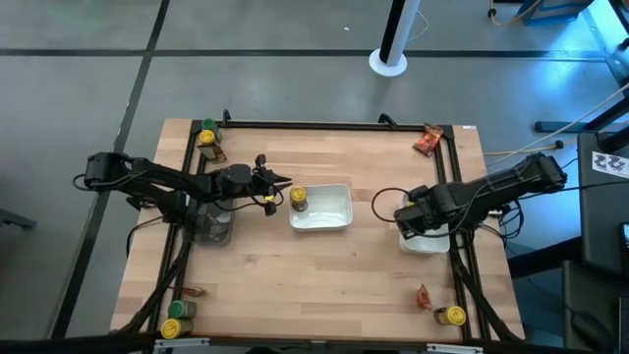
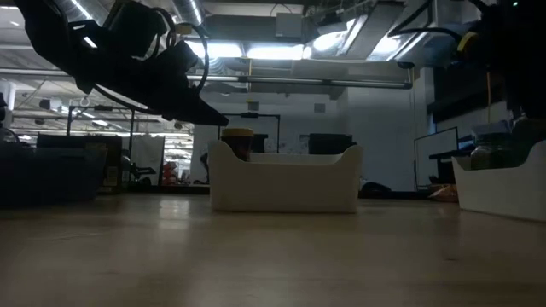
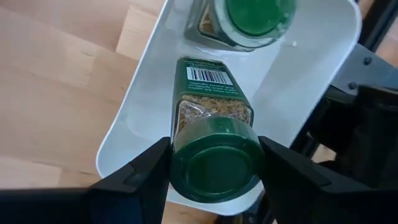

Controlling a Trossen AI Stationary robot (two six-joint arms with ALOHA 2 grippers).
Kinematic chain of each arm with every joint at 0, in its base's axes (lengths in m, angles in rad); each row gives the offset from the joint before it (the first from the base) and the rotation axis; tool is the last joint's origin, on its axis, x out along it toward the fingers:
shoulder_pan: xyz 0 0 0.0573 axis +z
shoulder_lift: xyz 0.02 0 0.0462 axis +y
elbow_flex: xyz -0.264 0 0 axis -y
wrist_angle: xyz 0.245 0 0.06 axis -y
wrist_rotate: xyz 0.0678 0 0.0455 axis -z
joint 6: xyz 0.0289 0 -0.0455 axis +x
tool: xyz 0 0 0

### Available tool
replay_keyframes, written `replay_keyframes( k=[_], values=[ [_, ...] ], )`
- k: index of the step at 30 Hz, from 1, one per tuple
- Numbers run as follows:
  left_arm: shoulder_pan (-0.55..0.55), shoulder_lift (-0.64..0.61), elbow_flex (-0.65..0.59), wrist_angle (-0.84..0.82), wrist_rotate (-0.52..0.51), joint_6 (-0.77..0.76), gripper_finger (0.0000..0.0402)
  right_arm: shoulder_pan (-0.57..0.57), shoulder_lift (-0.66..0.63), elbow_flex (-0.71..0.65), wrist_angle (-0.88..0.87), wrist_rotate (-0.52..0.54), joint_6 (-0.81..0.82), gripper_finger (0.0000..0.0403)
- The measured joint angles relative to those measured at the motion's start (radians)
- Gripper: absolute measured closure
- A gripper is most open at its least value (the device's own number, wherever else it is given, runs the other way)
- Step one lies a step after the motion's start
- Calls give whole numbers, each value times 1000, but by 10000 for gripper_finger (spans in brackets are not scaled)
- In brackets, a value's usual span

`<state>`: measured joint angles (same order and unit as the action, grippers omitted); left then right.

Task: Sort spices by type
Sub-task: Put the bottom right green seasoning bottle into the right white bin

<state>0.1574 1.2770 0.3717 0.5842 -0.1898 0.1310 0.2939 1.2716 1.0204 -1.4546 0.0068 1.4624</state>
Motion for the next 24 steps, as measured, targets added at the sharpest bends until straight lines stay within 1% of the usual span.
replay_keyframes(
  k=[7,10,15,20,24],
  values=[
    [0,0,0,0,0,0,357,0,0,-30,39,2,-2,189],
    [0,0,0,0,0,0,357,0,0,-44,60,24,9,189],
    [0,0,0,0,0,0,357,0,0,-87,143,27,22,189],
    [0,0,0,-2,0,0,357,0,-1,-112,153,26,24,189],
    [0,0,0,-2,0,0,357,0,-1,-113,152,28,24,173]
  ],
)
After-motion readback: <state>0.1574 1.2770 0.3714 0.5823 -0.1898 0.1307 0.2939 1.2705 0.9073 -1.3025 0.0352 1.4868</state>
